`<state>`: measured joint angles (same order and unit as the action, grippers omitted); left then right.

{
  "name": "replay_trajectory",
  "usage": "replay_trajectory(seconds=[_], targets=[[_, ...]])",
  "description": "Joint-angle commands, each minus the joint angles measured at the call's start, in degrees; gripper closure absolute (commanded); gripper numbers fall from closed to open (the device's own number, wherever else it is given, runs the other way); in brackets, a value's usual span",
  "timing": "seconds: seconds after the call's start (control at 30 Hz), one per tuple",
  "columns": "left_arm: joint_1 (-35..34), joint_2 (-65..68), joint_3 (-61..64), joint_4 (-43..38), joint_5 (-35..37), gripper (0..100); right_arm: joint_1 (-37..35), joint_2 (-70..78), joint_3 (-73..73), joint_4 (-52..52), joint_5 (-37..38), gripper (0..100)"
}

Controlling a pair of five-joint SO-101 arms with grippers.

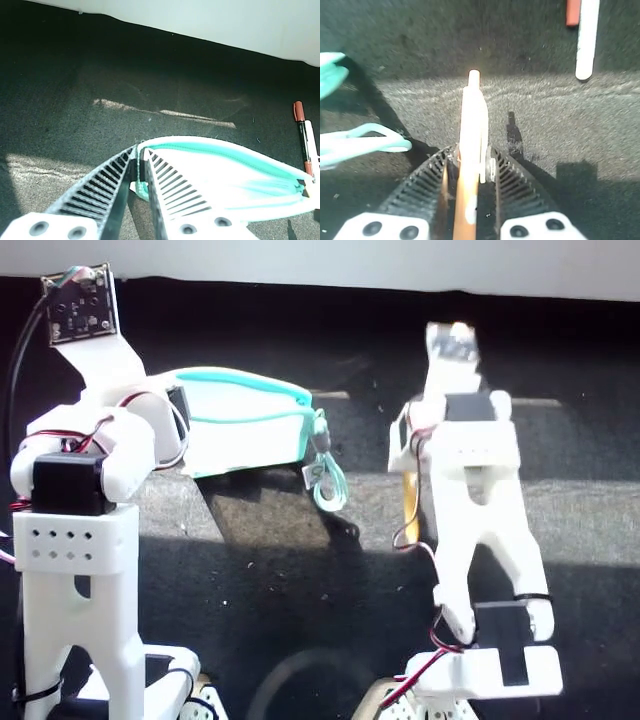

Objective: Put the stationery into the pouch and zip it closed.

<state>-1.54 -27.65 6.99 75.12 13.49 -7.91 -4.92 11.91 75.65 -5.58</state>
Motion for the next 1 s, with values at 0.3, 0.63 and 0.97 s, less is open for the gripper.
replay_trajectory(seconds=[0.3,0.63,0.97], targets=[[0.22,0.84,-1.19,2.37,0.35,99,-0.92,-4.09,25.27,-16.66,1.58,96.9],[0.22,0.75,-0.84,2.46,0.35,99,-1.01,-4.7,24.57,-9.36,5.89,79.3],[0.22,0.75,-0.66,2.46,0.35,99,-3.47,-4.0,18.07,-12.18,5.71,84.8]])
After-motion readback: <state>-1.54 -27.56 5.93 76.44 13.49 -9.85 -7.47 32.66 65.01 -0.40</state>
